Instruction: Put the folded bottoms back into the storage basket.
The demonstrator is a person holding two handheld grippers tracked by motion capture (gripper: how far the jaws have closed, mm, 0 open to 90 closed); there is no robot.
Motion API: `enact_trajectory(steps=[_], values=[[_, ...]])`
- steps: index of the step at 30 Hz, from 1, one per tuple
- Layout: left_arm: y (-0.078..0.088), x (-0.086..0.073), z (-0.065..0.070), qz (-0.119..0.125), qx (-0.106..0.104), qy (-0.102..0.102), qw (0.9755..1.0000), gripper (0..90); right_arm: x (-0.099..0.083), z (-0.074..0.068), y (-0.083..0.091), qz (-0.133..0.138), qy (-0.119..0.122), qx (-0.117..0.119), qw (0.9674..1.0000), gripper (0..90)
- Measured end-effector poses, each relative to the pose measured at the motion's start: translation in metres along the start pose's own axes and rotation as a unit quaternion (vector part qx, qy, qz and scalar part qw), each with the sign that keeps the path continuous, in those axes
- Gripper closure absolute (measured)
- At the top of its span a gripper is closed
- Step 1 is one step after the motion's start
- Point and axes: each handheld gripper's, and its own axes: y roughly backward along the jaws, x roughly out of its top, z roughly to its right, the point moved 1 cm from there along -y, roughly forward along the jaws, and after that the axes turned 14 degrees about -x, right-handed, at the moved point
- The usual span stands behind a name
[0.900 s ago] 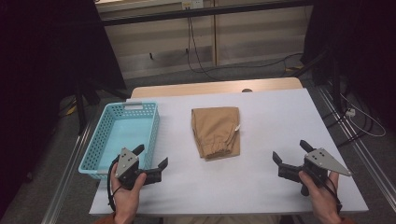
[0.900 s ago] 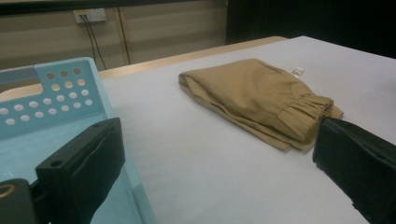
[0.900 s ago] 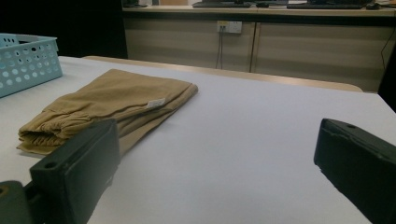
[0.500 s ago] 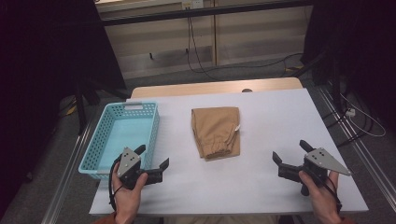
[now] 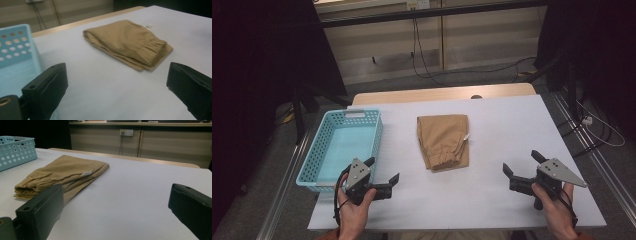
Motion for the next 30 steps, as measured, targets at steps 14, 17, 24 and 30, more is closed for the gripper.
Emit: enact_trajectory(steps=[14, 17, 24, 30], values=[[-0.019, 0.009, 0.001, -0.024, -0.034, -0.005, 0.9991, 5.4, 0.000, -0.003, -0.003, -0.002, 0.006, 0.007, 1.0000, 0.1], [-0.022, 0.014, 0.001, -0.024, -0.035, 0.003, 0.9991, 6.2, 0.000, -0.004, -0.003, -0.004, 0.008, 0.017, 0.9998, 0.0], [-0.033, 0.022, -0.007, -0.013, -0.038, 0.010, 0.9991, 6.6, -0.001, -0.006, -0.004, -0.006, 0.014, 0.021, 0.9997, 0.0], [-0.044, 0.032, -0.008, 0.002, -0.057, 0.008, 0.9983, 6.6, -0.001, -0.007, -0.005, -0.008, 0.016, 0.019, 0.9996, 0.5]])
